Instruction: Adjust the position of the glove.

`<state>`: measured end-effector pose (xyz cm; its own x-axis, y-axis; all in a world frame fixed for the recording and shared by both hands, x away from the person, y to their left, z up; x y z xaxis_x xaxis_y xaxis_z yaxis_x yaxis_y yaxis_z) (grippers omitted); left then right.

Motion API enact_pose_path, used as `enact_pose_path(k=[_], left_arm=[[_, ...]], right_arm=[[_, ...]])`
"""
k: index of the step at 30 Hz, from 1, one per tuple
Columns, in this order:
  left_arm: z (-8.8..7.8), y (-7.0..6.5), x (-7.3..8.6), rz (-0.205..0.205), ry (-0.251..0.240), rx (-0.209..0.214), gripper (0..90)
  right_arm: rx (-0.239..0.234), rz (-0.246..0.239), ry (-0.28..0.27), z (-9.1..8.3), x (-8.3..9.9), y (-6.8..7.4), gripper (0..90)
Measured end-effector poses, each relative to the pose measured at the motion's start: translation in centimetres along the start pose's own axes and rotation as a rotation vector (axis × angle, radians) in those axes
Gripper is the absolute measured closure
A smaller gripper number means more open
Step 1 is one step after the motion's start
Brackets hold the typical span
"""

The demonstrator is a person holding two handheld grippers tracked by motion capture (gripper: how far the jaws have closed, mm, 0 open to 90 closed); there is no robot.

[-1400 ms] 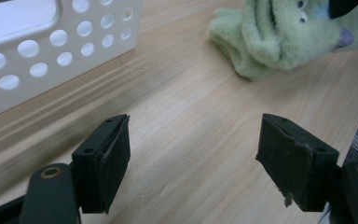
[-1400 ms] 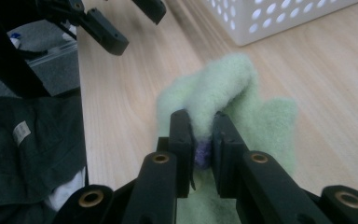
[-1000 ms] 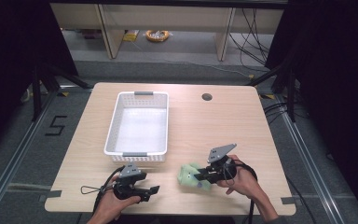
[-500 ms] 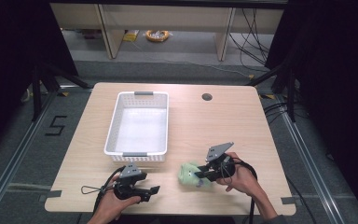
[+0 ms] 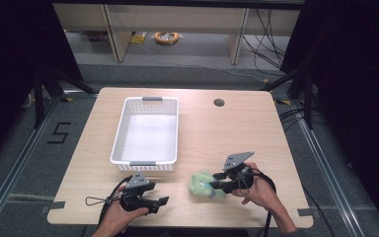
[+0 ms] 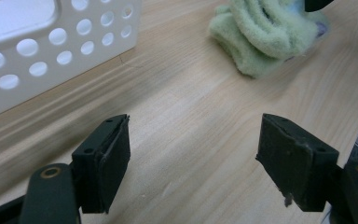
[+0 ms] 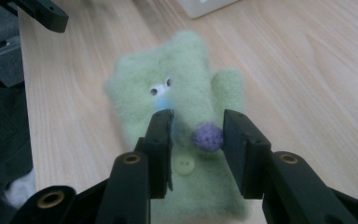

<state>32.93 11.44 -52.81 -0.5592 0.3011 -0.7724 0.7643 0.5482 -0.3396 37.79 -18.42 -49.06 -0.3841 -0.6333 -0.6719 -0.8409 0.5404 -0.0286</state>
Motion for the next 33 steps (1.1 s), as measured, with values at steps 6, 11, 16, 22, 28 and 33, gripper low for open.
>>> enact_pose_path(k=[6, 11, 16, 22, 28, 33], left_arm=[[-0.2, -0.2, -0.1, 0.004, 0.009, 0.008, 24.9], [-0.1, -0.3, -0.2, 0.003, -0.004, 0.012, 24.9], [-0.2, -0.4, -0.6, -0.006, -0.022, 0.032, 24.9], [-0.1, -0.6, -1.0, -0.016, -0.035, 0.06, 24.8], [0.3, -1.3, -1.9, -0.007, -0.041, 0.087, 24.8], [1.0, -1.6, -2.6, -0.003, -0.04, 0.106, 24.7]], right_arm=[[0.057, 0.059, -0.018, -1.0, 0.4, 0.3, 57.8], [0.109, 0.14, -0.06, -1.7, 0.8, 0.4, 53.4], [0.172, 0.222, -0.092, -2.3, 1.2, 0.2, 48.8], [0.192, 0.31, -0.088, -2.6, 1.8, 0.3, 42.2], [0.224, 0.326, -0.087, -2.5, 2.4, 0.0, 39.8], [0.215, 0.355, -0.084, -2.5, 2.7, 0.2, 37.8]])
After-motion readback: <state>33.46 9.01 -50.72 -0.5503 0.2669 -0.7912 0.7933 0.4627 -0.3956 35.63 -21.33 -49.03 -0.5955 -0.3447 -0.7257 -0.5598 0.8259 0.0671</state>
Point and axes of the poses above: each handheld gripper's, and its own axes: z roughly forward along the jaws, x roughly out of its underside, y roughly to its left, the point moved 3 cm from there along z, roughly forward along the jaws, and after that the axes turned 10 degrees about x, right-handed, at the moved point
